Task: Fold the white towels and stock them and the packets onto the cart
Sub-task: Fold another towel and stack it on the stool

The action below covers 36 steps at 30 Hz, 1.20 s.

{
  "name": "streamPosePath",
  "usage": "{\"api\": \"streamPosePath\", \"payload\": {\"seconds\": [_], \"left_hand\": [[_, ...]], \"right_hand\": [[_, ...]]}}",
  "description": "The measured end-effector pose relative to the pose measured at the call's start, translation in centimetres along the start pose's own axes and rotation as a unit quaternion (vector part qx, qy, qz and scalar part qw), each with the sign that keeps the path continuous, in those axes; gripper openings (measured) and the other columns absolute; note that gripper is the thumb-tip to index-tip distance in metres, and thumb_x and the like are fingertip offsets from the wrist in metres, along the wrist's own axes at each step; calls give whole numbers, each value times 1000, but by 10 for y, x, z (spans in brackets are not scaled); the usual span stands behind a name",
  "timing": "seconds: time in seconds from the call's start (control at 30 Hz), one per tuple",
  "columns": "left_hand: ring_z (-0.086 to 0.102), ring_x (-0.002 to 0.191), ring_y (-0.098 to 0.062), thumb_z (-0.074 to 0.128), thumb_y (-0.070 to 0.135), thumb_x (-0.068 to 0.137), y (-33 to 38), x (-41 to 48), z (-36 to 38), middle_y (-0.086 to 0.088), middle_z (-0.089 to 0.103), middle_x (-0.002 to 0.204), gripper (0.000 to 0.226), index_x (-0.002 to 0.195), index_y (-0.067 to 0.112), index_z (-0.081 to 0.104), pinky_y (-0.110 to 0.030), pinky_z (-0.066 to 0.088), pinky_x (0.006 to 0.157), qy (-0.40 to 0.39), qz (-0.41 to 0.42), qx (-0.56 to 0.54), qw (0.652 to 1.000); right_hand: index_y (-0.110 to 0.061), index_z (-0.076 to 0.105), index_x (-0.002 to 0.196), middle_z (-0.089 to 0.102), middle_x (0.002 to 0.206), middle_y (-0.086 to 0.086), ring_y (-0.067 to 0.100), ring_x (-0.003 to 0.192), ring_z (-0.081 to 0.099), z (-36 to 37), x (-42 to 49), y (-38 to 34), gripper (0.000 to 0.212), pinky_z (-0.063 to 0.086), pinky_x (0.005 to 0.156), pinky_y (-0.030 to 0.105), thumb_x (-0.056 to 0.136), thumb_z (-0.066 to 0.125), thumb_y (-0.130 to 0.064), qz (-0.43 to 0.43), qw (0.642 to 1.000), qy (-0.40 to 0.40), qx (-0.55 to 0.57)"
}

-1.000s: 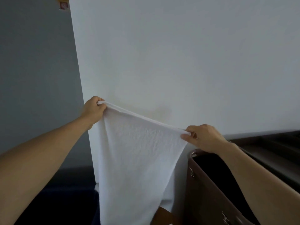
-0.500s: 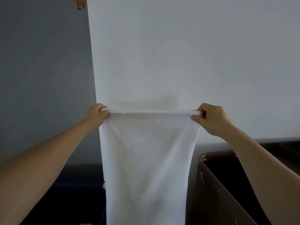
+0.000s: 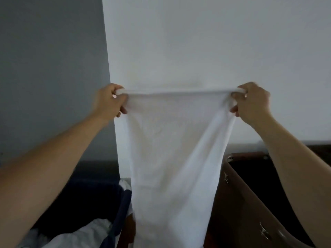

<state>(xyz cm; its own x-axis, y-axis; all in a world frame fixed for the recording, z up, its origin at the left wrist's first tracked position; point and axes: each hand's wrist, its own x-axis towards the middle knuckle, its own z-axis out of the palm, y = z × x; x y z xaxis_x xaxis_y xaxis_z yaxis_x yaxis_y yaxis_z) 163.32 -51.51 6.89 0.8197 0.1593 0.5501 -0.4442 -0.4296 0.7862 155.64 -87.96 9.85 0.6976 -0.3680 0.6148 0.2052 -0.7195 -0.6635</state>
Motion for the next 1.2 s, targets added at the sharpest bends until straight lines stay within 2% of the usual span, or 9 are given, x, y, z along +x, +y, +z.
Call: {"api": "streamPosePath", "payload": {"seconds": [0.07,0.17,0.37,0.53,0.67,0.8,0.9,1.03,1.2], "left_hand": [[56,34,-10,54,7,92,-3,-10,7,-11,61,63,10,101,8,57,-21,38,33,-4,-11,18,1000],[53,31,-10,53,4,92,-20,-11,4,-15,59,59,12,96,-3,61,-19,38,32,-95,-80,78,989],[63,43,-16,57,6,91,-6,2,-4,-20,63,74,7,85,9,61,-23,48,39,-40,-103,-36,993],[64,43,-15,56,5,92,3,-5,-2,-15,60,75,9,85,10,58,-24,50,39,-69,-106,-47,991],[66,46,-19,55,4,87,7,4,6,-13,61,70,11,81,13,56,-27,51,41,24,-72,-65,995],[66,44,-17,55,4,91,-2,5,9,-18,63,74,10,82,9,56,-26,53,40,-47,-103,-2,994],[65,43,-16,54,4,90,-3,11,8,-18,62,72,10,82,10,56,-26,52,40,-1,-87,-14,996],[65,44,-16,54,3,91,-11,6,14,-19,61,76,6,86,6,56,-26,53,41,-51,-107,-7,993],[67,46,-18,55,4,90,-16,15,20,-18,62,79,9,83,10,55,-27,54,42,-29,-109,-25,993]], "right_hand": [[-12,49,104,66,80,7,20,50,69,14,-9,2,4,52,45,32,100,51,-12,62,992,6,106],[-3,54,111,72,68,14,27,54,71,25,-19,16,16,57,54,31,98,52,-11,113,988,-87,66],[-13,50,104,70,71,13,28,58,71,15,-13,11,6,61,71,45,98,52,-13,76,993,-16,90],[-15,52,104,72,81,15,17,50,69,7,-12,19,5,54,57,29,98,52,-14,77,994,-21,78],[-23,47,90,69,83,13,11,52,65,13,-12,15,15,53,54,19,99,52,-13,9,993,47,111],[-14,49,99,69,90,19,15,51,64,18,-12,19,4,54,54,20,98,52,-11,24,995,5,100],[-14,48,99,68,94,21,16,58,65,25,-15,24,4,49,50,14,99,51,-12,10,994,23,111],[-16,49,98,69,92,19,11,54,65,29,-14,31,4,47,47,11,98,52,-14,36,995,0,89],[-14,48,98,68,98,22,24,62,68,36,-9,33,5,53,53,19,99,51,-11,40,994,0,99]]}}
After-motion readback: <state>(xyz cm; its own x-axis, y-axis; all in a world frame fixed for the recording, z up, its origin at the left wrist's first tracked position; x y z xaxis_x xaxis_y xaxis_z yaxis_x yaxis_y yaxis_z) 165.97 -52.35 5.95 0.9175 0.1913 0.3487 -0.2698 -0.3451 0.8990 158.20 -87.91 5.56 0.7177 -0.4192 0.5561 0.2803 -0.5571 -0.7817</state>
